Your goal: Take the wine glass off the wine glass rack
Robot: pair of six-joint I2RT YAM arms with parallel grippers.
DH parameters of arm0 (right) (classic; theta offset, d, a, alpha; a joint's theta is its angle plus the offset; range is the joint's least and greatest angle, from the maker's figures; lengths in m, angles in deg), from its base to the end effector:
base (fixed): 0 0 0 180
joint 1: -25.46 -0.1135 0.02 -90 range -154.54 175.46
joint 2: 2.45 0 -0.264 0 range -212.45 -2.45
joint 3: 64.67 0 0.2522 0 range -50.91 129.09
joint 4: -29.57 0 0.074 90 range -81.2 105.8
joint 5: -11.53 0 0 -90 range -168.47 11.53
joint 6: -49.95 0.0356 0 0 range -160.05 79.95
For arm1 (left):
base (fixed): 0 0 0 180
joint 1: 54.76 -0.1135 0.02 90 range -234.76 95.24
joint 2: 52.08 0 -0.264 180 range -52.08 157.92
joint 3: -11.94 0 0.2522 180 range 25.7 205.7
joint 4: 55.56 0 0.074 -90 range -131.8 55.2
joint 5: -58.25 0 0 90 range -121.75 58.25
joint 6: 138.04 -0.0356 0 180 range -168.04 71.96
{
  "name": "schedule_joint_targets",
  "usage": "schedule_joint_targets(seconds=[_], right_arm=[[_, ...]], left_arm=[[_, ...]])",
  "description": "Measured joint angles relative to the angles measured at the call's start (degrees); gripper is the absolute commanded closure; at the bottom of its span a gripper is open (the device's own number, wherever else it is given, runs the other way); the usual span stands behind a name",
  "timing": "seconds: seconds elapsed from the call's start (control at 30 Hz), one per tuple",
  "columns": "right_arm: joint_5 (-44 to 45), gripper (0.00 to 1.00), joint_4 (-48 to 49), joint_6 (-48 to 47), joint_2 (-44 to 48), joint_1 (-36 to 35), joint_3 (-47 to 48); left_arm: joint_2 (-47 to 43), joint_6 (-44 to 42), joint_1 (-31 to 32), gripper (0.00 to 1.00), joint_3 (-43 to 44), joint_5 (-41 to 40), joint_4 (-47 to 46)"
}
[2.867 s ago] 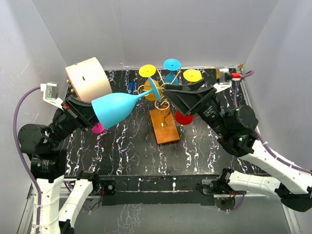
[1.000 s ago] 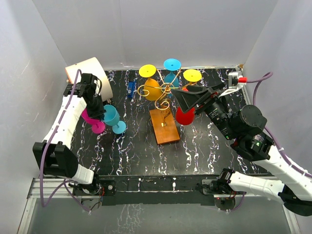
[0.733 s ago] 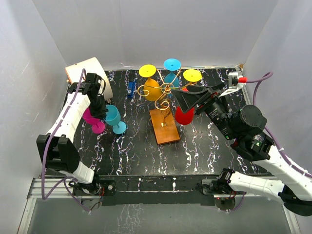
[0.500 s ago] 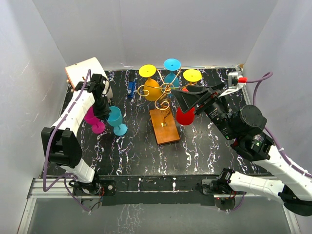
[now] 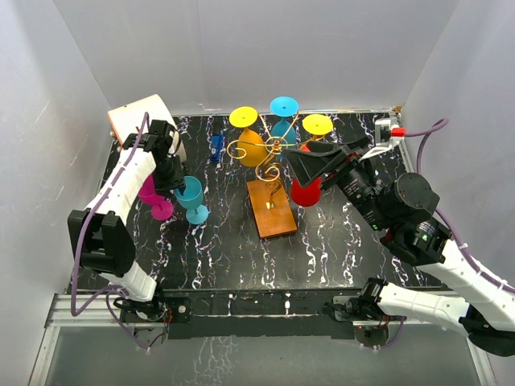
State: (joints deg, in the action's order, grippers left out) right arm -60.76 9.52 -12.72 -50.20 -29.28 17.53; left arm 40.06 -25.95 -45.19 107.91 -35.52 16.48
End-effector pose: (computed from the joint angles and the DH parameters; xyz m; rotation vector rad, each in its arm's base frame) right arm 0.0983 0.1203 0.4784 -0.0575 1.4016 1.0024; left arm 0.3181 -0.0513 0.2925 -0.3180 2.7391 -0.0575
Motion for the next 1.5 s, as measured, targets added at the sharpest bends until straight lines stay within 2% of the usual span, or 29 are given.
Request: schedule_joint_targets(seconds=[0.17,0.5,0.67,0.8,0.97,1.1,1.27,1.5], right_arm=[[-0.52,0.02,-0.13,0.13,-0.13,0.00,0.02],[-0.42,0.02,-3.48,-0.26,-0.70,0.00,0.37],[0.98,0.02,-7.19,-2.03,-1.44,0.00,2.82],[2.16,0.02,-10.86,-3.93,-2.62,0.00,5.75],[3.82,0.02,-17.64,-7.15,-5.79,0.00,10.93],[8.52,0.02,-26.56,-10.36,-10.01,0.00,17.40],[16.00,0.02,-37.31,-12.76,-13.44,0.00,23.19],[23.45,0.02,-46.40,-13.33,-16.59,0.00,25.92]], left_arm=[[-1.55,-0.15,0.00,0.54,1.84,0.37,0.17],[-8.48,-0.46,0.00,0.51,7.69,2.25,2.16],[-15.82,-0.35,0.00,0.41,8.35,5.75,2.05],[-25.49,0.63,0.00,0.37,7.34,9.62,0.00],[-36.63,2.36,0.00,0.30,3.37,14.84,-3.72],[-42.18,3.58,0.00,0.25,0.85,17.88,-7.26],[-46.10,4.55,0.00,0.24,-0.70,20.22,-11.37],[-47.60,5.60,0.00,0.23,-1.79,22.51,-14.97]])
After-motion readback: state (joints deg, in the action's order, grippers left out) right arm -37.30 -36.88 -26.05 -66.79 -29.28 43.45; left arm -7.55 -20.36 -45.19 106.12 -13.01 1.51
